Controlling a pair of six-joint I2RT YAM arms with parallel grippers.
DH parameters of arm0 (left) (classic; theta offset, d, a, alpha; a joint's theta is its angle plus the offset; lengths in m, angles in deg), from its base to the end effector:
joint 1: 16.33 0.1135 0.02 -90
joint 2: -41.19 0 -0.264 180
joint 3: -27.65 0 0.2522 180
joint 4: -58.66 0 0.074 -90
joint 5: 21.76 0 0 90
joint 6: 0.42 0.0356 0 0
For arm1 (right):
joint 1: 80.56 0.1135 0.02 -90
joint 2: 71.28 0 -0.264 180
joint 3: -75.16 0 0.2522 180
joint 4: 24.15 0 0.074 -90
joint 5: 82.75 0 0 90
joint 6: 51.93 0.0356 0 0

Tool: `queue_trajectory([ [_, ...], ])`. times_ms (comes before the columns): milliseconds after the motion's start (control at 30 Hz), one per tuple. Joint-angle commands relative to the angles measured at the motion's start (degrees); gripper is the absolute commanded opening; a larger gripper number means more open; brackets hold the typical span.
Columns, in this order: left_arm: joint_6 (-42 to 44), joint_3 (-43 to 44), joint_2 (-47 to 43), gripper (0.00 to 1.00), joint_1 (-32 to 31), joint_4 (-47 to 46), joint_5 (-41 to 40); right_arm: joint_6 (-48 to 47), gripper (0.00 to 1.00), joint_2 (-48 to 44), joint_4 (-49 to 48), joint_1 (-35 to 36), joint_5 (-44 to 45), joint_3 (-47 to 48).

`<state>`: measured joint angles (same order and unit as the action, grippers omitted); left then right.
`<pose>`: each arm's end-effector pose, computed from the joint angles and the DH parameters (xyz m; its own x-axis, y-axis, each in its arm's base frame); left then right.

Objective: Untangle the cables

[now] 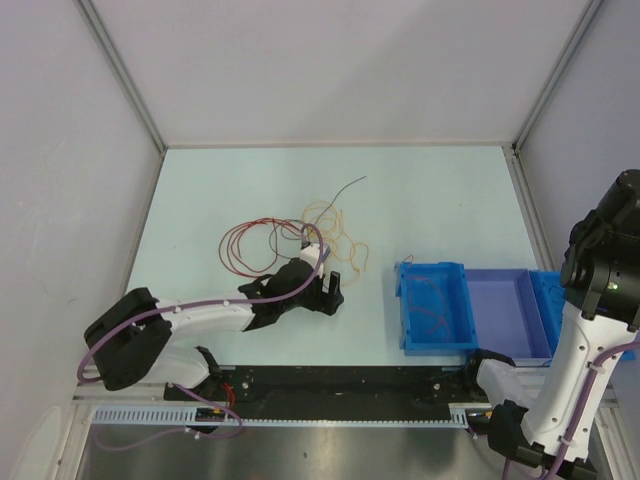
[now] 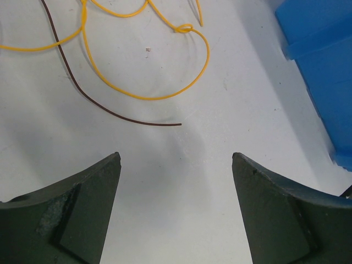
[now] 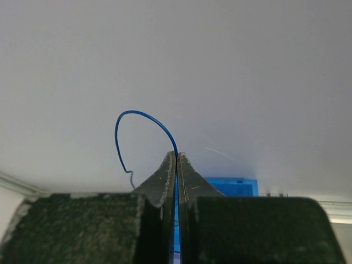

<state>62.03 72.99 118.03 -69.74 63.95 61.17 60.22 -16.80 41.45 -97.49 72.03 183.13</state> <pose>0.1600 -0.2081 0.1733 -0.6579 0.1161 -0.7441 0.4893 0.8171 -0.3051 0.0900 -0.0611 0.5124 0.1799 0.1132 -0.9771 0.9744 0.1159 0.1929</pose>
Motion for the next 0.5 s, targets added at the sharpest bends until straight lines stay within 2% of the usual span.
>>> queue_trajectory([
  [0,-0.31,0.60,0.15,0.87,-0.38,-1.20,0.30,2.28,0.00,-0.25,-3.14,-3.72,-1.84,-1.66],
  [233,-0.31,1.39,1.21,0.87,-0.47,-0.58,0.22,8.08,0.00,-1.83,-3.14,-10.31,-12.28,-8.69],
  [467,-0.66,1.56,1.12,0.86,-0.38,-0.23,-0.40,17.91,0.00,-2.27,-1.56,-17.78,-21.88,-17.30],
])
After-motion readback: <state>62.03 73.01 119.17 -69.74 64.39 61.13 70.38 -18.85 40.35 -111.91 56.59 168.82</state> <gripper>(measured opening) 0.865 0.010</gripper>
